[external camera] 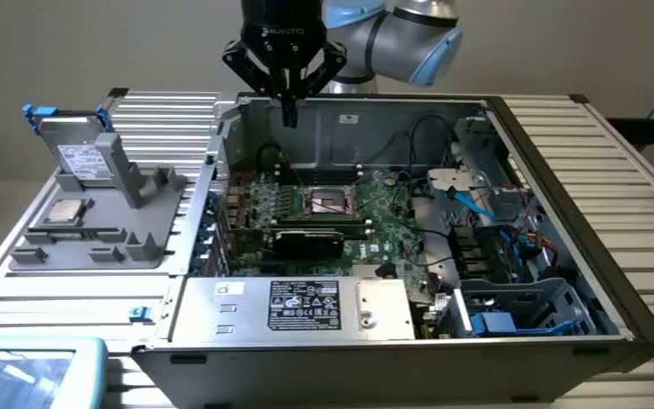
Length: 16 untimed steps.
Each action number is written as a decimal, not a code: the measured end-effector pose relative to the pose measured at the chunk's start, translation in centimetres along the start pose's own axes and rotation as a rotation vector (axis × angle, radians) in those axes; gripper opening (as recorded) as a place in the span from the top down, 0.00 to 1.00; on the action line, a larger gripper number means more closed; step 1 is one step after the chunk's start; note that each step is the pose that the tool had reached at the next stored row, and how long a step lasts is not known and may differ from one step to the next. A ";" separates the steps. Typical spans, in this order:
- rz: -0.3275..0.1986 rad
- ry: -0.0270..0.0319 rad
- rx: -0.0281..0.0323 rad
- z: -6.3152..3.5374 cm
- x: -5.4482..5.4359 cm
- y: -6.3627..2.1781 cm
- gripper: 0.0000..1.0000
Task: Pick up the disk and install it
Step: 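Reach for the disk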
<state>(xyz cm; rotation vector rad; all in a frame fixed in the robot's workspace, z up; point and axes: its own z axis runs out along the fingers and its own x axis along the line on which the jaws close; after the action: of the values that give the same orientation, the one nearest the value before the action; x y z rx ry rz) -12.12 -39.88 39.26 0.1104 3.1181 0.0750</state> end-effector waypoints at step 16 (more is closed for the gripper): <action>0.000 -0.0001 -0.0001 0.00 0.3 0.00 0.89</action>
<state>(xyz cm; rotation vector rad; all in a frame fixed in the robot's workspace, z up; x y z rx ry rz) -12.44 -39.85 39.26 0.1105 3.1180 0.0750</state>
